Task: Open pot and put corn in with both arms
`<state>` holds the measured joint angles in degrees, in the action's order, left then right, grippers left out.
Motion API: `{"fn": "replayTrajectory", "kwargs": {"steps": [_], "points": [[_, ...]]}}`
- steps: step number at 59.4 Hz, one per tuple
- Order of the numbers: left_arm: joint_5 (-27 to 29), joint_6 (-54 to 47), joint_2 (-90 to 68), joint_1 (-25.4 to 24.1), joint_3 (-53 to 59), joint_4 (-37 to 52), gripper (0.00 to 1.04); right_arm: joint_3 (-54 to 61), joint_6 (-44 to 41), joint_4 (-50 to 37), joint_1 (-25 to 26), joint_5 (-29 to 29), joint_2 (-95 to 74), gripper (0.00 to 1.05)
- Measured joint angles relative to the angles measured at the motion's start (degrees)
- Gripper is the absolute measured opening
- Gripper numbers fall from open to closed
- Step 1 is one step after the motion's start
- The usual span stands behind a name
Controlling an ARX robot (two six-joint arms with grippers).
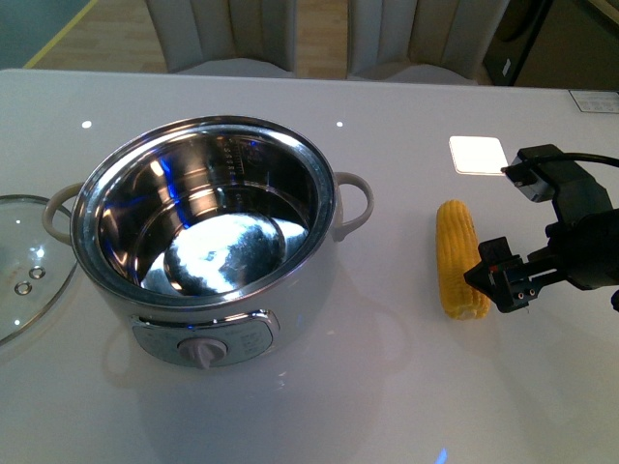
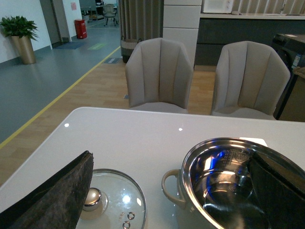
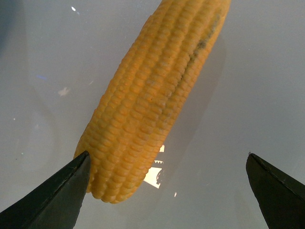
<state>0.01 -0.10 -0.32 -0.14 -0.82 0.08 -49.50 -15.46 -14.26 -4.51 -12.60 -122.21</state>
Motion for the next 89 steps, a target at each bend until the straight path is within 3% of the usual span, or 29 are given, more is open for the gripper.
{"fn": "replayTrajectory", "kwargs": {"steps": [22, 60, 65, 70, 77, 89], "points": [[0.00, 0.00, 0.00, 0.00, 0.00, 0.00, 0.98, -4.70, -4.92, 7.06, -2.51, -2.89, -2.71, 0.96], [0.02, 0.00, 0.00, 0.00, 0.00, 0.00, 0.98, -9.49, -6.21, 10.25, -3.74, -0.72, -7.37, 0.96], [0.02, 0.00, 0.00, 0.00, 0.00, 0.00, 0.98, -9.64, -6.21, 10.25, -3.76, -0.59, -7.58, 0.86], [0.00, 0.00, 0.00, 0.00, 0.00, 0.00, 0.98, -9.64, -6.23, 10.25, -3.78, -0.46, -7.63, 0.65], [0.00, 0.00, 0.00, 0.00, 0.00, 0.00, 0.98, -9.64, -6.32, 10.25, -3.80, -0.48, -7.63, 0.48], [0.00, 0.00, 0.00, 0.00, 0.00, 0.00, 0.98, -8.92, -7.13, 9.44, -3.82, -0.50, -7.50, 0.35]]}}
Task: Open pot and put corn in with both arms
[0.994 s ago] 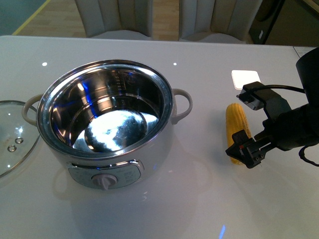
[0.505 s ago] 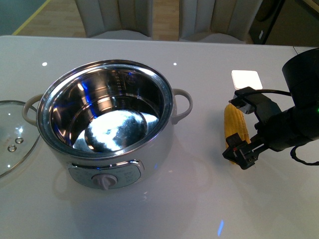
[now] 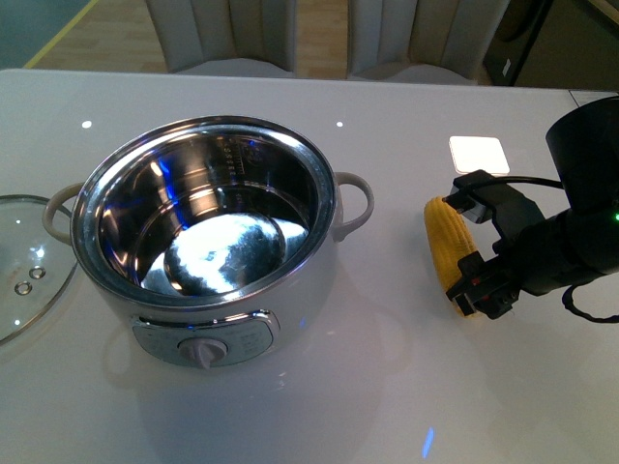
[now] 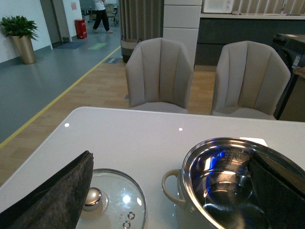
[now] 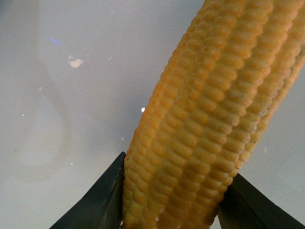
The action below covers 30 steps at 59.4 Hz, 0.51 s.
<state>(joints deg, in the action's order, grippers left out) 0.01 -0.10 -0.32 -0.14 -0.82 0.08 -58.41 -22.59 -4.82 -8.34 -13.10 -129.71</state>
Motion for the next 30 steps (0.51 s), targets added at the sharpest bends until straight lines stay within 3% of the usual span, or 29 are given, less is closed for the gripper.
{"fn": "replayTrajectory", "kwargs": {"steps": [30], "points": [[0.02, 0.00, 0.00, 0.00, 0.00, 0.00, 0.98, 9.18, -1.73, -2.19, 5.14, -6.84, 14.73, 0.27]]}}
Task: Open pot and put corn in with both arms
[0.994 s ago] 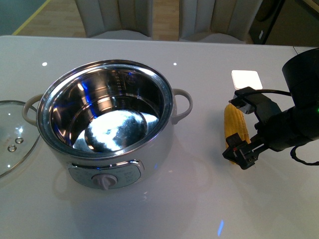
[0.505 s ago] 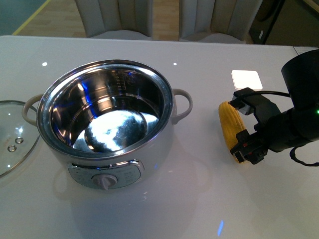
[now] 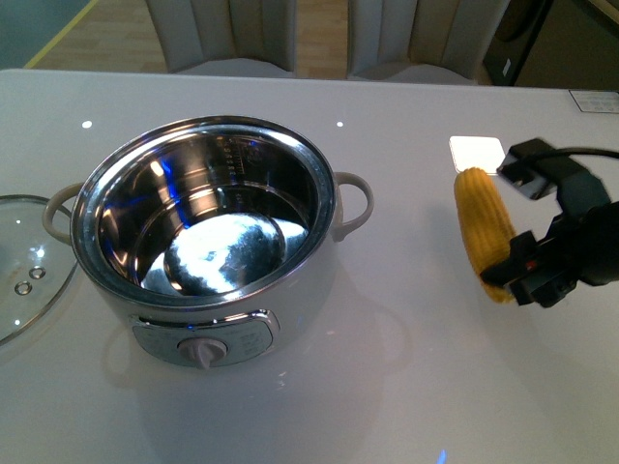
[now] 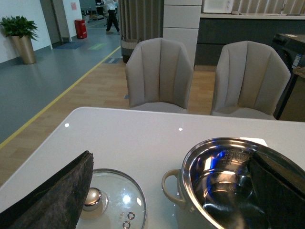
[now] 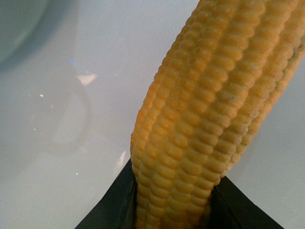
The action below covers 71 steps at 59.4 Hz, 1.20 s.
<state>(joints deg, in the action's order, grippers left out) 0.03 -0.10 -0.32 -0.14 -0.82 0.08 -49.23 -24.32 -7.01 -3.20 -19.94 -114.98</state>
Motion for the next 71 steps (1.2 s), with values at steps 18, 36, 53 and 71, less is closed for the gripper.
{"fn": "replayTrajectory", "kwargs": {"steps": [18, 36, 53, 71], "points": [[-0.02, 0.00, 0.00, 0.00, 0.00, 0.00, 0.98, 0.66, -0.66, 6.27, -1.40, -6.60, 14.73, 0.25], [-0.02, 0.00, 0.00, 0.00, 0.00, 0.00, 0.98, -2.25, -3.17, 13.70, -5.88, -9.68, 20.98, 0.23], [0.00, 0.00, 0.00, 0.00, 0.00, 0.00, 0.98, -8.31, -7.41, 20.39, -7.52, -10.08, 19.65, 0.23], [-0.02, 0.00, 0.00, 0.00, 0.00, 0.00, 0.98, -19.67, -15.63, 27.06, -6.03, -8.81, 13.60, 0.23]]}}
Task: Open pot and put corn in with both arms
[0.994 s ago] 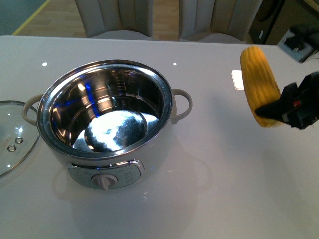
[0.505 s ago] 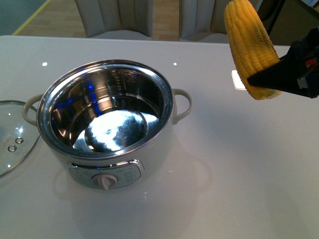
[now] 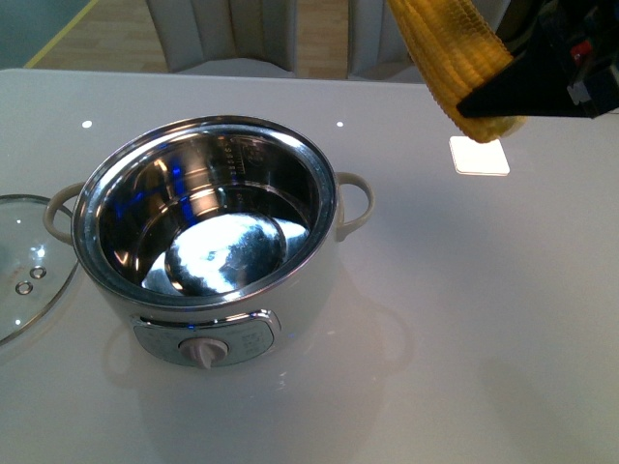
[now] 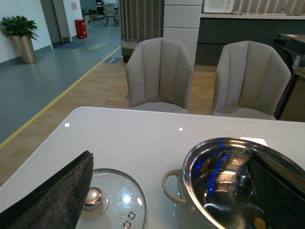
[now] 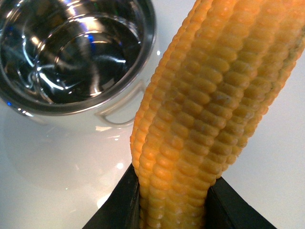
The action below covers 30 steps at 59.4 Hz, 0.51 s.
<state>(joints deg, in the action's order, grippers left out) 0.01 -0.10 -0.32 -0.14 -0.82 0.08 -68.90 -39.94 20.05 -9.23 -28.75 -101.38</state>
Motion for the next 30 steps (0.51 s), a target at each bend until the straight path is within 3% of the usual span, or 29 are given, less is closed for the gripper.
{"fn": "replayTrajectory", "kwargs": {"steps": [15, 30], "points": [[0.00, 0.00, 0.00, 0.00, 0.00, 0.00, 0.98, 2.45, 5.70, -7.32, -0.02, -1.16, 2.67, 0.23], [0.00, 0.00, 0.00, 0.00, 0.00, 0.00, 0.98, 10.49, 14.19, -12.39, -6.05, -0.57, 8.17, 0.23]]}}
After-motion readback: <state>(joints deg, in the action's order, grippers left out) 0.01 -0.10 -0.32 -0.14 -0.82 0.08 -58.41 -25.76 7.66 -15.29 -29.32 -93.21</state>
